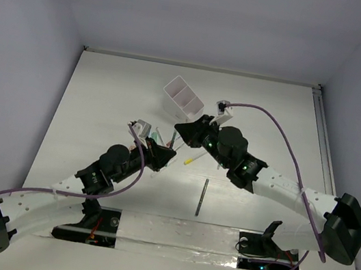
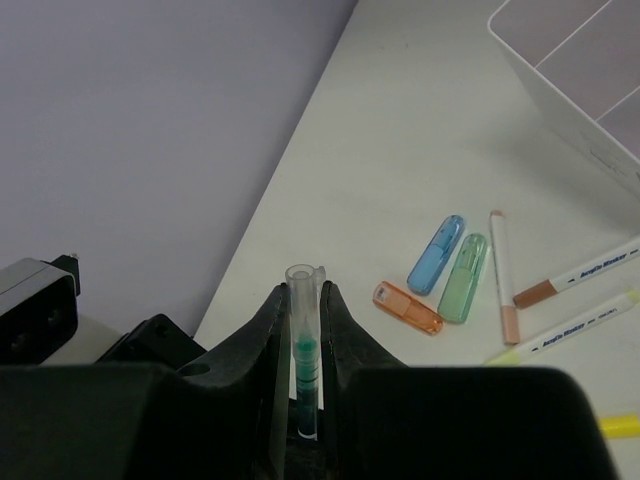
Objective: Sort the stationery into containers
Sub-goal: Close the pen cap on the pen.
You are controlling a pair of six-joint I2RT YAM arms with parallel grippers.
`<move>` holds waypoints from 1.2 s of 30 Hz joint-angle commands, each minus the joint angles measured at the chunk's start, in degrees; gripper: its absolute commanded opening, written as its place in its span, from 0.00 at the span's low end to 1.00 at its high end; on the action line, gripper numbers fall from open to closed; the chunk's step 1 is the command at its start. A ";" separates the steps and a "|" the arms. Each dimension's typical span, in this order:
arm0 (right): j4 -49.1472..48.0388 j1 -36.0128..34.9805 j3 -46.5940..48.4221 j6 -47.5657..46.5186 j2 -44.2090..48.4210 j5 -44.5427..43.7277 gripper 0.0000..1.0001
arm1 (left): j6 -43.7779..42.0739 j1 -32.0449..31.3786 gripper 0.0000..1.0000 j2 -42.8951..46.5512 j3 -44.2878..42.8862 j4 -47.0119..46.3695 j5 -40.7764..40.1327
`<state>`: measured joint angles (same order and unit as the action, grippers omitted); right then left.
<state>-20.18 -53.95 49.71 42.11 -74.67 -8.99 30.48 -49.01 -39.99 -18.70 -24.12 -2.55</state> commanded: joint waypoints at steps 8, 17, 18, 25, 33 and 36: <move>-5.57 -0.10 -3.04 1.93 -0.12 2.23 0.00 | -1.21 0.32 0.00 -0.44 -5.64 -2.42 -3.34; -4.95 -0.10 -3.84 -1.06 0.23 1.61 0.00 | -1.56 0.32 0.00 -0.79 -7.32 -1.63 -2.99; -4.17 -0.10 -3.49 -1.50 0.14 2.13 0.00 | -1.91 0.32 0.00 -1.14 -7.32 -1.63 -3.08; 2.86 -0.10 1.52 -3.70 -2.05 7.94 0.00 | -3.41 0.94 0.00 -2.64 -8.20 -1.54 -3.43; 7.17 -0.10 3.11 -4.14 -2.14 11.36 0.00 | -4.11 1.47 0.00 -1.24 -8.90 -0.49 -5.45; 8.23 -0.10 3.11 -4.14 -2.49 12.07 0.00 | -4.81 1.47 0.00 -0.71 -9.60 0.47 -5.98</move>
<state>-18.59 -52.82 51.83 38.79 -76.34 -4.25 27.42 -48.73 -42.57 -23.14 -17.74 -4.01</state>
